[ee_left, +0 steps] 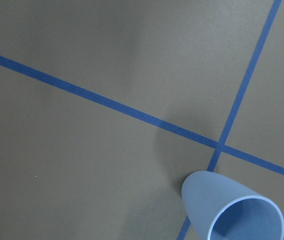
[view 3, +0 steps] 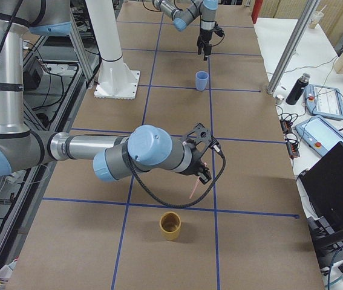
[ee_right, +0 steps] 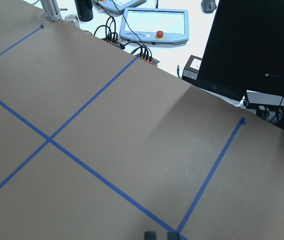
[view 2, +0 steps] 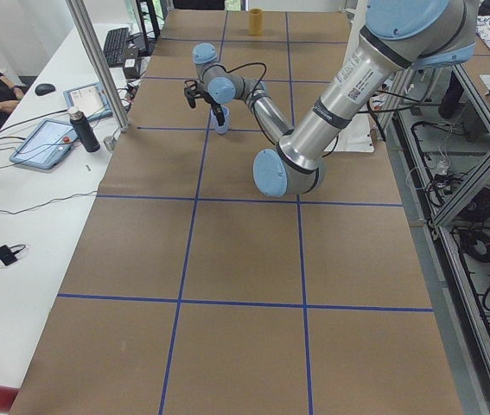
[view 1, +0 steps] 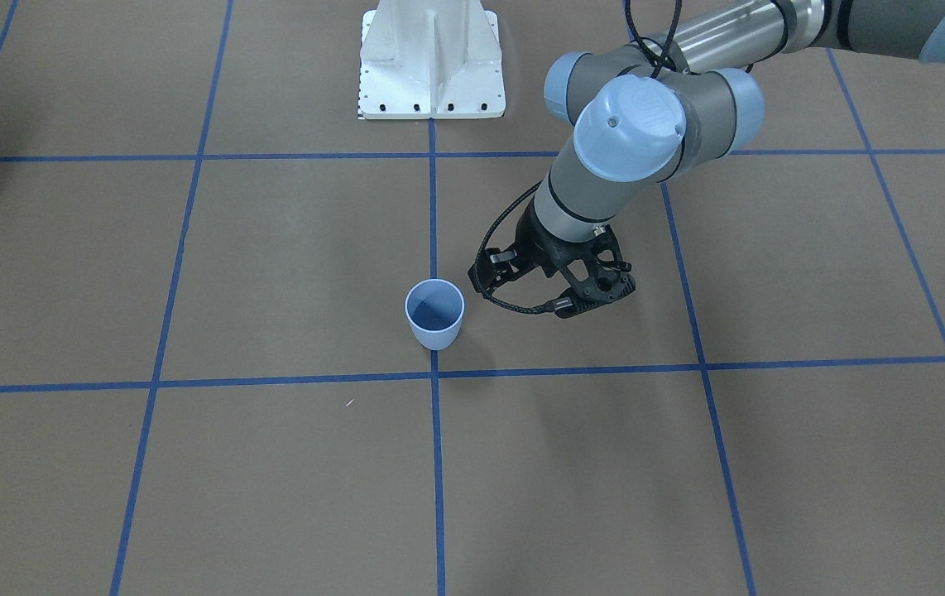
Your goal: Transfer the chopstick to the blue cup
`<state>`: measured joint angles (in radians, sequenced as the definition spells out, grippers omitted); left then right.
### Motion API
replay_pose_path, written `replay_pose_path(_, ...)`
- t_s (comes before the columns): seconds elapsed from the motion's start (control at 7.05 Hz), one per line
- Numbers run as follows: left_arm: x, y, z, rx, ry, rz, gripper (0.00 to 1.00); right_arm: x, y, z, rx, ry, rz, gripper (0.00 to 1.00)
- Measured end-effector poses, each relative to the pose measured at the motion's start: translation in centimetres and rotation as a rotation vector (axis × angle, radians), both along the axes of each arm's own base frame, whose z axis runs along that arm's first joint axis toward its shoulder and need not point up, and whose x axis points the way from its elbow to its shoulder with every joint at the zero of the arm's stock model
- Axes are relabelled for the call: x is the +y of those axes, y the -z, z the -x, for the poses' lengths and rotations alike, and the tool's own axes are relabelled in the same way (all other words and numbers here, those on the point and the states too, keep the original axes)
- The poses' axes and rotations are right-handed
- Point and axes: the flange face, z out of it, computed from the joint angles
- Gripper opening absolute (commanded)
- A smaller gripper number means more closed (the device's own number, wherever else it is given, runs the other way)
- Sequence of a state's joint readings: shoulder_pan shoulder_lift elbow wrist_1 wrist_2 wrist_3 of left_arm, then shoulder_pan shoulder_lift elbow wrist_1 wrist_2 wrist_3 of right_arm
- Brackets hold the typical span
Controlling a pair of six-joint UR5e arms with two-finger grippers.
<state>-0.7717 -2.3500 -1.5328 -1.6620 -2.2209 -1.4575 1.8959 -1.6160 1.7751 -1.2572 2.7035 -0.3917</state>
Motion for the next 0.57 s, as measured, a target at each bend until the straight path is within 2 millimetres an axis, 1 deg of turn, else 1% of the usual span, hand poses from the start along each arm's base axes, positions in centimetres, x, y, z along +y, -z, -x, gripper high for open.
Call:
replay_pose_path(0.14, 0.0, 0.2, 0.4, 0.006, 0.003, -0.011, 0.98, -3.1, 3.9, 1.4, -0.031, 0.001, 0.040, 0.00)
replay_pose_path(0.28, -0.3, 0.6, 1.6, 0.015, 0.007, -0.039, 0.98, -6.5, 8.1, 4.1, -0.070, 0.012, 0.090, 0.00)
replay_pose_path(0.43, -1.2, 0.3, 3.7, 0.017, 0.013, -0.082, 0.98, -9.5, 11.9, 7.6, -0.102, 0.023, 0.150, 0.00)
replay_pose_path(0.57, -2.8, -1.1, 6.7, 0.003, 0.011, -0.145, 0.98, -12.4, 16.1, 11.7, -0.128, 0.031, 0.215, 0.00)
